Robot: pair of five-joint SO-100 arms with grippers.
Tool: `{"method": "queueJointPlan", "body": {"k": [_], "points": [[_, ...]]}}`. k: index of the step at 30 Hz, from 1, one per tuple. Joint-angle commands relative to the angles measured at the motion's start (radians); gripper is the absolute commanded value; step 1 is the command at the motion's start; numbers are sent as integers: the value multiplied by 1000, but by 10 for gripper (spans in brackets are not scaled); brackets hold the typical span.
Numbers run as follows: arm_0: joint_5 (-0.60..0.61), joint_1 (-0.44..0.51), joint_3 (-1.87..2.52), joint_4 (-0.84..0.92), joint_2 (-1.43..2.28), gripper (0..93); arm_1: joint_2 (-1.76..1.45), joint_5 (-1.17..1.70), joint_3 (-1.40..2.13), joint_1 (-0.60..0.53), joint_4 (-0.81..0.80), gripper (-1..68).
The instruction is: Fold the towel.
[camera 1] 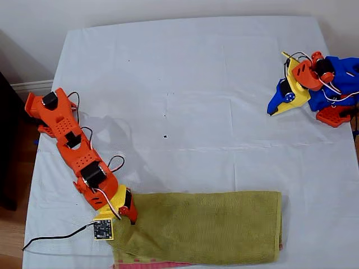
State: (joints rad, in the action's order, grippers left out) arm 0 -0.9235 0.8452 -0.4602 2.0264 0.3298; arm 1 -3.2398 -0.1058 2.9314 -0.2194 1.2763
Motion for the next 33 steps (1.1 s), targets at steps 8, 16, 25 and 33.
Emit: {"method": "queueJointPlan", "body": {"k": [8,16,25,33], "points": [[-17,40,502,44,555,1,-221,3,100,3,0,1],[-130,118,1000,43,1003,1,-221,3,100,3,0,1],[-187,172,1233,43,1266,1,-221,3,100,3,0,1],[-63,89,1169,43,1278,1,-221,3,100,3,0,1]]}}
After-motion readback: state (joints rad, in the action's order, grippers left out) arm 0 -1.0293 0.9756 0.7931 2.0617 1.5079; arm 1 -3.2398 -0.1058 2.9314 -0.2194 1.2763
